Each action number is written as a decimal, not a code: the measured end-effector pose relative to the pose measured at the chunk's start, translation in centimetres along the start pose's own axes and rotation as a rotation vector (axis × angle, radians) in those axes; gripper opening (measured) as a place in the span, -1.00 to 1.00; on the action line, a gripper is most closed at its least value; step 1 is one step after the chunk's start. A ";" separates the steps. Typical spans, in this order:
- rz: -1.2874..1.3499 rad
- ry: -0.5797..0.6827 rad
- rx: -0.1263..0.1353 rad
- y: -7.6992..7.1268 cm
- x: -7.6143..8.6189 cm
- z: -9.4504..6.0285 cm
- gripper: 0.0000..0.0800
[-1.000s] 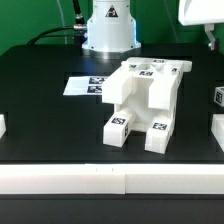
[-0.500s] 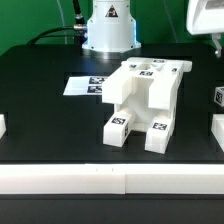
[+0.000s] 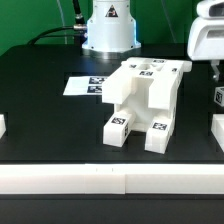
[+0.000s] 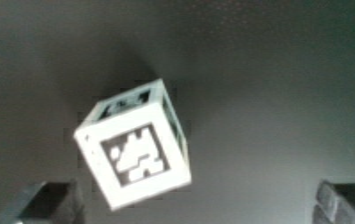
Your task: Assemble chair
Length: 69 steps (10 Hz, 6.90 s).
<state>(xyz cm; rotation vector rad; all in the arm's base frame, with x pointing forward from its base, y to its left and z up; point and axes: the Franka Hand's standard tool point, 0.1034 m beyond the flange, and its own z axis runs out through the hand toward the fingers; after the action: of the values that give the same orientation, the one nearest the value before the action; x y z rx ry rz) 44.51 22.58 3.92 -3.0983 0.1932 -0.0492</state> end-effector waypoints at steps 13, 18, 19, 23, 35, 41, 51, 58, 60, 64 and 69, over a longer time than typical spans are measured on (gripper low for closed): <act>-0.055 -0.017 0.043 6.2 3.5 -7.9 0.62; -0.035 -0.005 0.046 7.7 4.0 -8.4 0.62; -0.038 -0.009 0.045 8.1 4.2 -8.4 0.62; -0.068 -0.053 0.027 14.4 8.6 -9.5 0.62; -0.053 -0.050 0.008 18.6 10.9 -8.5 0.62; -0.055 -0.039 -0.014 18.7 13.5 -6.8 0.62; -0.082 -0.053 0.019 15.5 12.4 -10.3 0.62; -0.054 -0.030 0.017 11.9 9.0 -8.8 0.62; -0.031 -0.004 0.029 9.6 6.9 -8.6 0.62; -0.087 -0.003 0.031 5.8 5.2 -7.4 0.62; -0.092 0.004 0.030 3.6 3.0 -6.3 0.62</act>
Offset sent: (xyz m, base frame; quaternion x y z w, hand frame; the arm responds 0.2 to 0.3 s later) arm 0.0051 -0.0070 -0.0044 0.0046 0.0038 -0.0110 0.9999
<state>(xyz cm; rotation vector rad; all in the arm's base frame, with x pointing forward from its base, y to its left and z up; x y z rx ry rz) 46.80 18.44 10.20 -3.0752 0.0487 -0.0606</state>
